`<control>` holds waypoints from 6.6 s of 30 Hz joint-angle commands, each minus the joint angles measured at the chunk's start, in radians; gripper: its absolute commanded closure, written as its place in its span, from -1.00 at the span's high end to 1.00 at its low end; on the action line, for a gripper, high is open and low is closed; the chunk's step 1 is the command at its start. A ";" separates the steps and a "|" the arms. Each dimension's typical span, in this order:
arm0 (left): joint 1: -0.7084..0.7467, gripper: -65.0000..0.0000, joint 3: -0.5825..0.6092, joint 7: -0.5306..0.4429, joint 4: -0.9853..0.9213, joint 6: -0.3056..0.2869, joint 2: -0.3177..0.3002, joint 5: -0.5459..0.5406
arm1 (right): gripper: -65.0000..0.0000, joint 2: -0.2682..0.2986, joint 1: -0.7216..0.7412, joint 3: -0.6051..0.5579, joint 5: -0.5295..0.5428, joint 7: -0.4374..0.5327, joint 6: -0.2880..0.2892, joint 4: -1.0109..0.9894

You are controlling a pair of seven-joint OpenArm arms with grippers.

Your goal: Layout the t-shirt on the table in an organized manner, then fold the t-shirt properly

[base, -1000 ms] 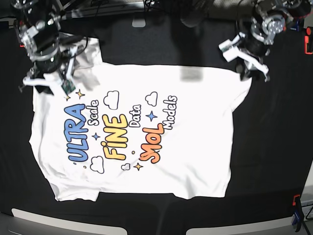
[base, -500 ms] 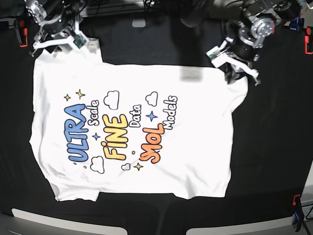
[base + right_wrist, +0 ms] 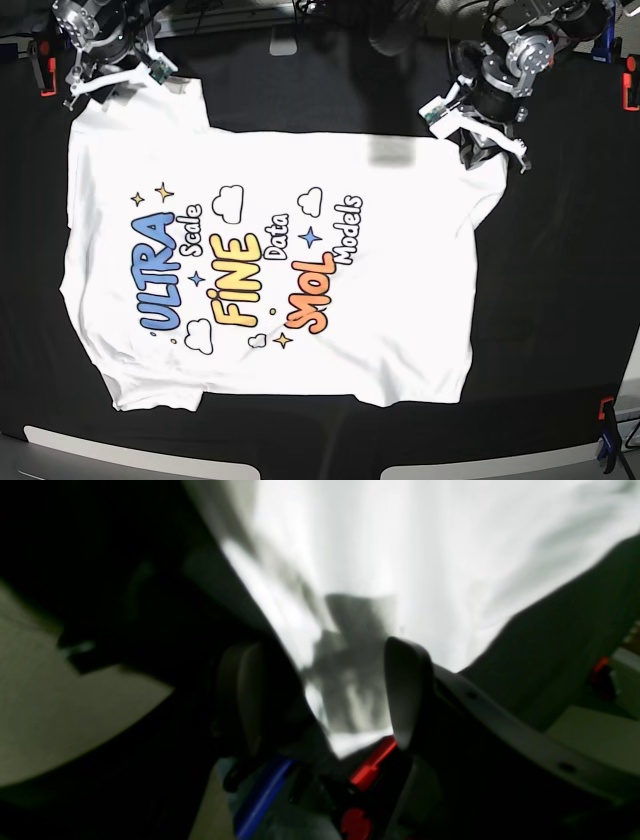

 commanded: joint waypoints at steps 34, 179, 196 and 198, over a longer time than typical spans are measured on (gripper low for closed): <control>-0.006 -1.00 -0.005 -0.001 0.013 0.029 -0.008 0.063 | -1.00 0.011 -0.001 0.004 -0.073 0.046 -0.156 -0.008; 0.287 -1.00 -0.005 0.193 -0.014 0.156 -0.058 0.577 | -1.00 0.161 -0.531 0.004 -0.492 -0.221 -0.405 0.245; 0.367 -1.00 -0.005 0.206 0.001 0.159 -0.058 0.710 | -1.00 0.164 -0.531 0.005 -0.500 -0.213 -0.435 0.245; 0.347 -1.00 -0.005 0.204 0.003 0.159 -0.058 0.724 | -1.00 0.163 -0.496 0.005 -0.492 -0.213 -0.474 0.245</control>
